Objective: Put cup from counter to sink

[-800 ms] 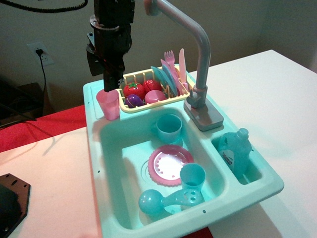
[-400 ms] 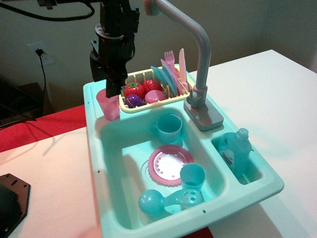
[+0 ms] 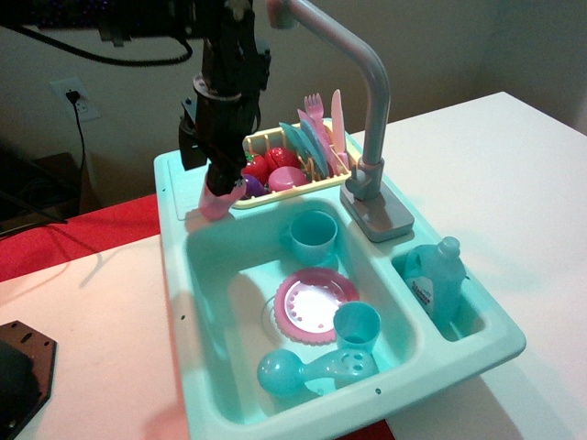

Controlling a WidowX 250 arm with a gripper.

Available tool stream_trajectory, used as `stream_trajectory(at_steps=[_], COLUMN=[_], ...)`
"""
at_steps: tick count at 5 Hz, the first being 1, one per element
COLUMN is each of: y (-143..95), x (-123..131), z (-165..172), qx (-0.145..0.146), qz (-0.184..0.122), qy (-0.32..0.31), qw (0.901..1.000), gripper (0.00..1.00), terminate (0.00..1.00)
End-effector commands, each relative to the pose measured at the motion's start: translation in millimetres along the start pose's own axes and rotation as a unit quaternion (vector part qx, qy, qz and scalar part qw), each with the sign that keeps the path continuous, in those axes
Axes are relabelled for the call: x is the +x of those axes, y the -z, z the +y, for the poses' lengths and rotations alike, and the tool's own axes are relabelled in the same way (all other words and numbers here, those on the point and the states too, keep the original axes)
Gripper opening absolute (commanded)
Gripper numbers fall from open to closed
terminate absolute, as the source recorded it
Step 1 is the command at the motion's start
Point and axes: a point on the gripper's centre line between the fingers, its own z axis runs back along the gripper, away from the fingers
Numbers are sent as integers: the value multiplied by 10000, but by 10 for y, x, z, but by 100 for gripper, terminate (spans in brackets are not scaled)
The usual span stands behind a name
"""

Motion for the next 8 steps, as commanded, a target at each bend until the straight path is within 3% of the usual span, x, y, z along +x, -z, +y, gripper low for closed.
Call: stream_trajectory(at_steps=[1, 2, 5, 7, 8], y=[39, 123, 58, -505, -654], x=[13, -9, -28, 50, 16], z=[39, 62, 34, -322, -442], qx=[125, 141, 132, -161, -311], qz=[-112, -165, -302, -780, -854], qy=[-140, -122, -143, 164, 197], qw=[9998, 9997, 9994, 9967, 9957], gripper=[100, 0, 0, 0, 0], terminate=[0, 0, 0, 0, 0])
